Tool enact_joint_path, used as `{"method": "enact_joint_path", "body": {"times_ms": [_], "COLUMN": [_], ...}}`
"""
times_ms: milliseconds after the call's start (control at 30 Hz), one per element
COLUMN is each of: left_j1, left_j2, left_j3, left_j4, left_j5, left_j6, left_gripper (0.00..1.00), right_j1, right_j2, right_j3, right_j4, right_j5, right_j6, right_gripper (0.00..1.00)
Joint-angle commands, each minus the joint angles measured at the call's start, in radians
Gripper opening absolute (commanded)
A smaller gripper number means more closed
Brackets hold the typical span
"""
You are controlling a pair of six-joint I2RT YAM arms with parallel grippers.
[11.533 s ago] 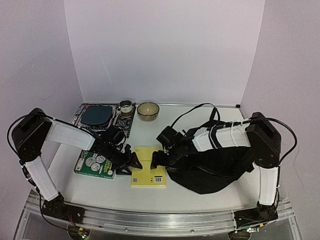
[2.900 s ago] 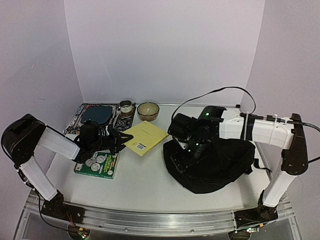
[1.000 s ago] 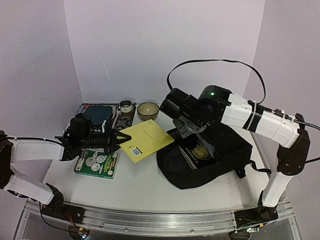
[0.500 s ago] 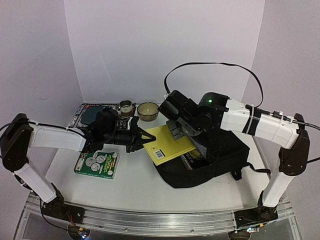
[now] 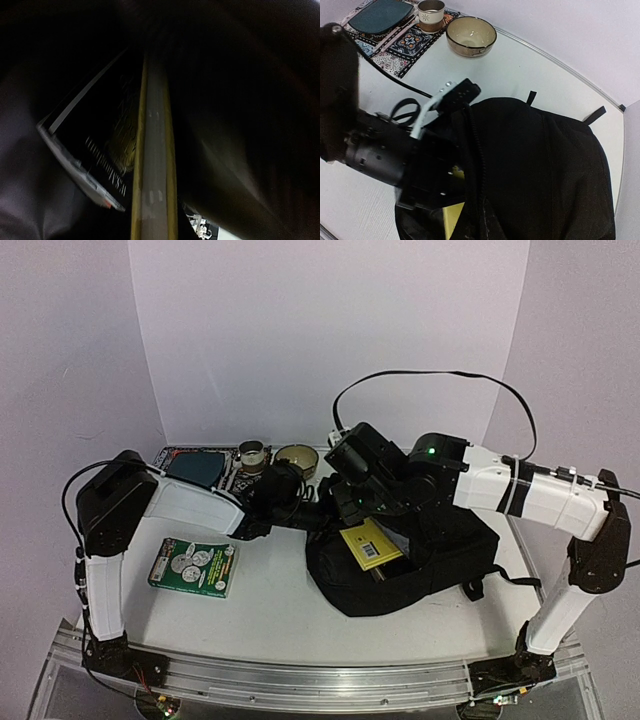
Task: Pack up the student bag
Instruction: Place the book in the largest pocket of the bag.
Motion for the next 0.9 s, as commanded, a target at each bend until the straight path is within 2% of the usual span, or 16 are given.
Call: {"method": "enact_joint_path", "body": {"times_ms": [0,100,367,567,667,867], "left_j1": [-0.026,-0.043,-0.054,-0.075,-0.083,-0.083], "left_j2": [0.078,0.097,0.012,-0.006,-0.016,-0.105], "left_j3": [0.124,0.129,0.022,-0.032,-0.054,-0.166], "left_j4": [0.088,0.089,0.089,0.089,0.087,0.074], "left_j5": [-0.051,-0.082,-0.2,-0.25,-0.268,-0.338], "left_j6": [0.004,0.0,0.024,0.007,0.01,0.041], "left_gripper": [0.02,0.04,0.08,0.14,0.26,0.58], "right_j1": [0.01,0.021,0.095,0.103,0.102,0.102], "right_j2": [-0.048,-0.035,0.037,0.038,0.036,0.006], "right_j3": [0.01,0.039,0.165,0.159,0.121,0.017], "right_j4": [0.087,0.09,0.098,0.118,0.119,0.119], "right_j5": [-0.037,-0.062,-0.102,-0.026,0.051,0.124], "right_j6": [0.013,0.002,-0.053,-0.052,-0.039,0.009], "right_gripper": [0.0,0.0,0.0,0.0,0.0,0.0]}}
